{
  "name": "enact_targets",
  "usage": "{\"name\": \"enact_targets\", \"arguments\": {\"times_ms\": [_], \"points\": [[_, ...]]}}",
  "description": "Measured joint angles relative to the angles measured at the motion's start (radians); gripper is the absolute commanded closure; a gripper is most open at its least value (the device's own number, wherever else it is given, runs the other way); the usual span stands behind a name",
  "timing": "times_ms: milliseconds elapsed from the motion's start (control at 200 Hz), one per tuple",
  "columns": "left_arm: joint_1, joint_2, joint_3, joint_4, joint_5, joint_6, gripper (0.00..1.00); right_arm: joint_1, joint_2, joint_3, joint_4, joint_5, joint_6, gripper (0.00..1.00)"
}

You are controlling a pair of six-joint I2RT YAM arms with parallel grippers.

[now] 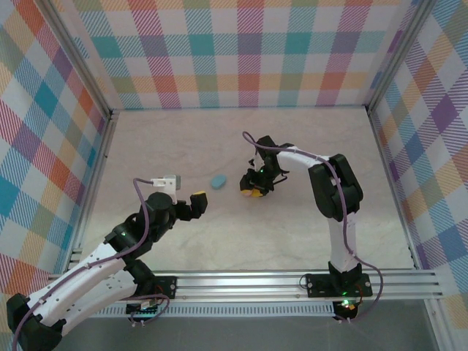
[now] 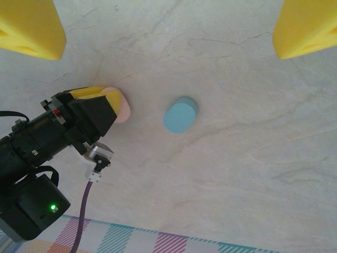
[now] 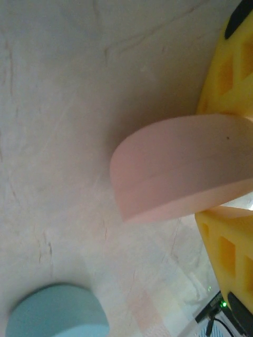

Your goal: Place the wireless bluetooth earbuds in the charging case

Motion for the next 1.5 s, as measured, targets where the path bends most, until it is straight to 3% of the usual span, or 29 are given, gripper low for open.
{"name": "enact_targets", "arguments": {"times_ms": [285, 310, 415, 670, 880, 1115, 1265, 1500], "points": [[0.004, 0.01, 0.0, 0.009, 0.0, 0.0, 0.0, 0.01, -0.014, 0.012, -0.034, 0.066, -0.029, 0.4], [0.004, 0.012, 0.0, 0.009, 0.0, 0.0, 0.0, 0.01, -0.019, 0.012, -0.04, 0.077, -0.029, 0.36], [0.005, 0.024, 0.0, 0.006, -0.001, 0.005, 0.0, 0.007, -0.06, 0.001, -0.057, 0.121, -0.029, 0.0], [0.046, 0.108, 0.076, -0.069, -0.045, 0.078, 0.0, 0.006, -0.284, -0.04, -0.048, 0.244, -0.036, 0.0], [0.155, 0.245, 0.185, -0.089, -0.11, 0.15, 0.0, 0.006, -0.537, -0.171, 0.046, 0.481, -0.109, 0.0], [0.248, 0.365, 0.179, 0.019, -0.196, 0.224, 0.0, -0.065, -0.785, -0.563, 0.38, 0.79, -0.306, 0.01], [0.282, 0.463, 0.174, 0.127, -0.224, 0.296, 0.0, -0.199, -0.833, -0.802, 0.607, 0.83, -0.394, 0.01], [0.366, 0.594, 0.119, 0.306, -0.224, 0.37, 0.0, -0.341, -0.822, -0.97, 0.928, 0.843, -0.385, 0.0]]}}
